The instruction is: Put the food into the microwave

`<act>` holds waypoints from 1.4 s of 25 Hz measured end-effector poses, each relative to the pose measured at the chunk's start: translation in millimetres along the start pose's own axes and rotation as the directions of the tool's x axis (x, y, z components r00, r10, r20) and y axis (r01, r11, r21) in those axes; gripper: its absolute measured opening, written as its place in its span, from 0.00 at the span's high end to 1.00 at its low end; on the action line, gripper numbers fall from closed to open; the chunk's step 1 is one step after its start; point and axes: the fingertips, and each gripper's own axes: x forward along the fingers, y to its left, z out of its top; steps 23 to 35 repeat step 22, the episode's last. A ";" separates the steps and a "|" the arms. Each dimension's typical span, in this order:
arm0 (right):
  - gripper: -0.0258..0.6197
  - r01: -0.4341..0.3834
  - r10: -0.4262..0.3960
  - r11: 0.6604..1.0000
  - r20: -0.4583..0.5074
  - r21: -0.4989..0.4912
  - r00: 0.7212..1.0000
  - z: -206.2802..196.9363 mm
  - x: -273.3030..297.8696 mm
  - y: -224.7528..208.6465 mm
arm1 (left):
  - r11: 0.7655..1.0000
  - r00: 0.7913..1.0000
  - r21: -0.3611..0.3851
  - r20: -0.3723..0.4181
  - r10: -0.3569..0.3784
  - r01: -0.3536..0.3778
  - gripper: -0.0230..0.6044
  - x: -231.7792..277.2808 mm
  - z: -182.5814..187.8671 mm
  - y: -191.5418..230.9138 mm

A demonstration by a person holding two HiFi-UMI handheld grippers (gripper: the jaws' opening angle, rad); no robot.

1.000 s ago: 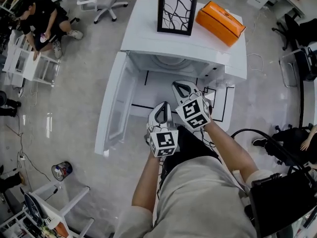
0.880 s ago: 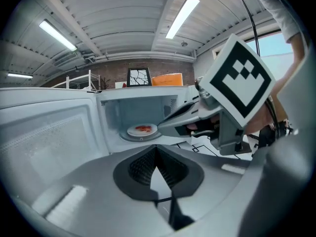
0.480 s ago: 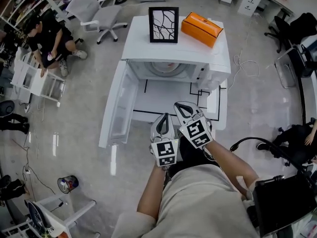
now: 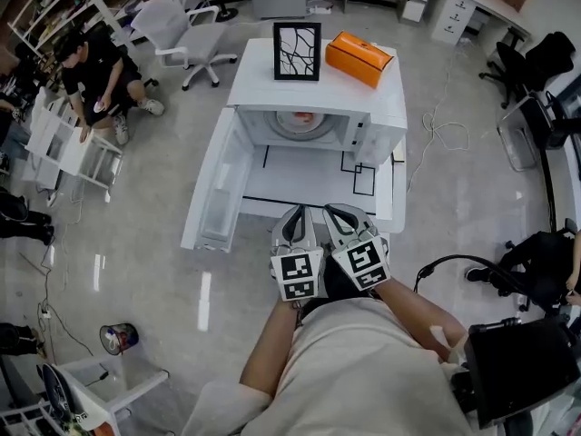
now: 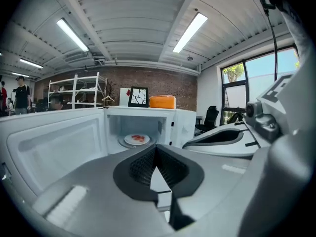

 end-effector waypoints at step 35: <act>0.95 0.020 -0.017 0.998 0.046 -0.058 0.999 29.6 -12.2 -1.0 | 1.000 0.997 0.014 0.078 0.022 -0.023 0.95 -20.1 16.8 5.2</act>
